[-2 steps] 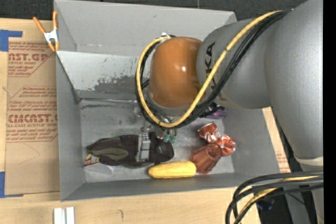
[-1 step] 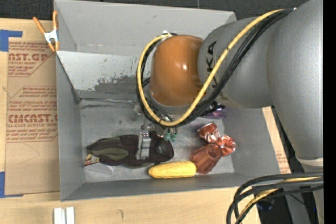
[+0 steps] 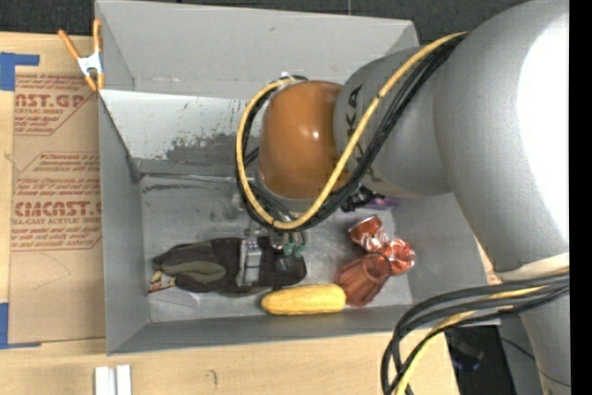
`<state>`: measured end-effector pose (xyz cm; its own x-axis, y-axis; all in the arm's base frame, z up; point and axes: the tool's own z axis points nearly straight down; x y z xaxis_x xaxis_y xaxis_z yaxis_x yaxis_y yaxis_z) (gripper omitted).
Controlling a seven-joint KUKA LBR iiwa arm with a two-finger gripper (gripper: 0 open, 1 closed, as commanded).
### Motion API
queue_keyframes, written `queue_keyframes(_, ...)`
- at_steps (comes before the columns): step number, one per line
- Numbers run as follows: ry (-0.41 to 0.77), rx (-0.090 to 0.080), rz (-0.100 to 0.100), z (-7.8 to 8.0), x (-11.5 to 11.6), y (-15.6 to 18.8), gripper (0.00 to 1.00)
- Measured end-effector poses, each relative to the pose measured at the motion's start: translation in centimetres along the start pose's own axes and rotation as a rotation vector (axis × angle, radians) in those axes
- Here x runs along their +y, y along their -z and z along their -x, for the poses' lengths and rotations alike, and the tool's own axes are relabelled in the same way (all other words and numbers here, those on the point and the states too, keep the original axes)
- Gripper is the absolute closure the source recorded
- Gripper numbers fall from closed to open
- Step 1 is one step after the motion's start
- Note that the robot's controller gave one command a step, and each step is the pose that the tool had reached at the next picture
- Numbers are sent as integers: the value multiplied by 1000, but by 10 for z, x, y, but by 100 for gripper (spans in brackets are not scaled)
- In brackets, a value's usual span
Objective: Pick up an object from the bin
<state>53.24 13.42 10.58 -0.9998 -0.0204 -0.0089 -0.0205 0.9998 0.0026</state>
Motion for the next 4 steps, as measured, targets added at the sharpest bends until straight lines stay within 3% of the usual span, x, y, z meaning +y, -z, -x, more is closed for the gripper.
queue_keyframes(1, -140, 9, -2, -2, -1, -35, 100)
queue_keyframes(2, -140, 9, -2, -2, -1, -35, 100)
queue_keyframes(3, -156, 8, -2, -16, -4, 94, 100)
queue_keyframes(4, -155, 8, -2, -16, -4, 94, 100)
